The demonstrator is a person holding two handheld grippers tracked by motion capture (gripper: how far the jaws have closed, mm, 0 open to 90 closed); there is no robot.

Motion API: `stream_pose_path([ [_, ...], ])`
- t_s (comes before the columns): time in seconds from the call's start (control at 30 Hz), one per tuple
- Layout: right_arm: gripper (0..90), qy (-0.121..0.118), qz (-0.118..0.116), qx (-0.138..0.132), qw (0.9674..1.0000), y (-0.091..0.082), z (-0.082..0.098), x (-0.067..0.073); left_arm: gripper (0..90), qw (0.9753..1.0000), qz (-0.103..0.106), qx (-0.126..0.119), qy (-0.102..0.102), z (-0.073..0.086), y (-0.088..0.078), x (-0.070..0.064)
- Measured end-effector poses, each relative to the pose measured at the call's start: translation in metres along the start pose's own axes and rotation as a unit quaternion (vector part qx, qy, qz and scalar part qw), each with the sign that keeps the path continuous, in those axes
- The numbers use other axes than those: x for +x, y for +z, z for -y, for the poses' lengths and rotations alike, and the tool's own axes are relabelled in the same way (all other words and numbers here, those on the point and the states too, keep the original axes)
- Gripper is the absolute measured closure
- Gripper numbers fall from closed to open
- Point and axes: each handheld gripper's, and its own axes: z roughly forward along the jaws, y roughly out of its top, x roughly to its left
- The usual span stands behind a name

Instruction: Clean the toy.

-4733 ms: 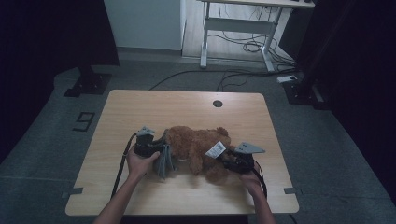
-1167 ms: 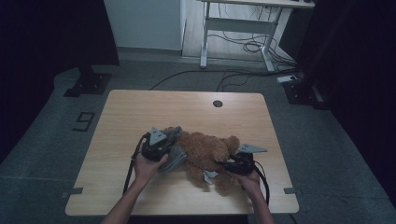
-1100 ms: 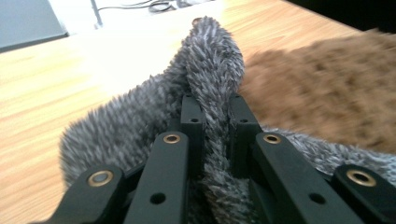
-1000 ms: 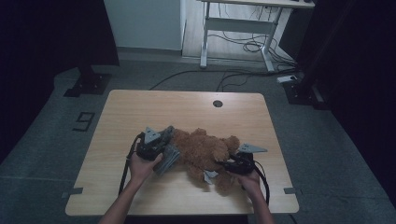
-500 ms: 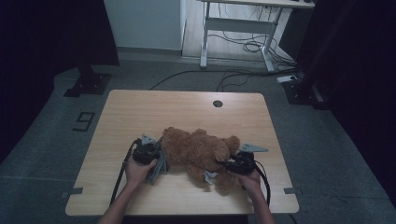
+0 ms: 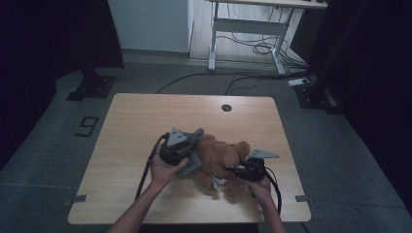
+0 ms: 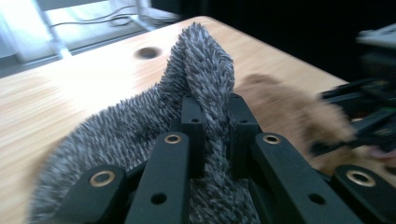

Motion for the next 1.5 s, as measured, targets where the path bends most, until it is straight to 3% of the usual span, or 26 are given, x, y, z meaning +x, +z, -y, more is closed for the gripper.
stream_pose_path([
  [0.2,52.3,-0.001,-0.001,0.001,1.0,0.0,0.0,0.0,79.9,0.9984,0.042,0.024,0.028,-0.012,0.044,-0.041],
  [0.3,52.3,-0.002,-0.001,0.002,1.0,0.0,0.0,0.0,79.8,0.997,0.032,0.056,0.042,-0.003,0.063,-0.045],
  [0.37,52.2,-0.006,0.003,0.005,1.0,0.0,0.0,0.0,79.7,0.9975,0.042,0.052,0.023,0.004,0.067,-0.038],
  [0.43,52.2,-0.005,0.001,0.005,1.0,0.0,0.0,0.0,79.7,0.9978,0.044,0.048,0.014,0.006,0.064,-0.035],
  [0.63,52.2,-0.005,0.001,0.004,1.0,0.0,0.001,0.0,79.7,0.9981,0.013,0.053,0.029,0.013,0.049,-0.025],
  [0.8,52.1,-0.003,-0.002,0.005,1.0,0.0,0.001,0.0,79.7,0.9986,-0.006,0.051,0.011,0.024,0.035,-0.003],
  [0.9,52.0,-0.004,-0.004,0.004,1.0,0.0,0.001,0.0,79.8,0.9988,-0.007,0.048,0.001,0.03,0.026,0.008],
  [1.03,52.0,-0.004,-0.005,0.003,1.0,0.001,0.001,0.001,79.8,0.9987,-0.019,0.047,0.007,0.034,0.015,0.014],
  [1.27,52.0,-0.001,-0.006,0.002,1.0,0.001,0.001,0.0,79.7,0.9987,-0.035,0.028,-0.022,0.034,0.002,0.034],
  [1.5,52.1,-0.001,-0.007,0.002,1.0,0.001,0.001,0.0,79.7,0.9967,-0.055,0.027,-0.053,0.04,-0.01,0.058],
])
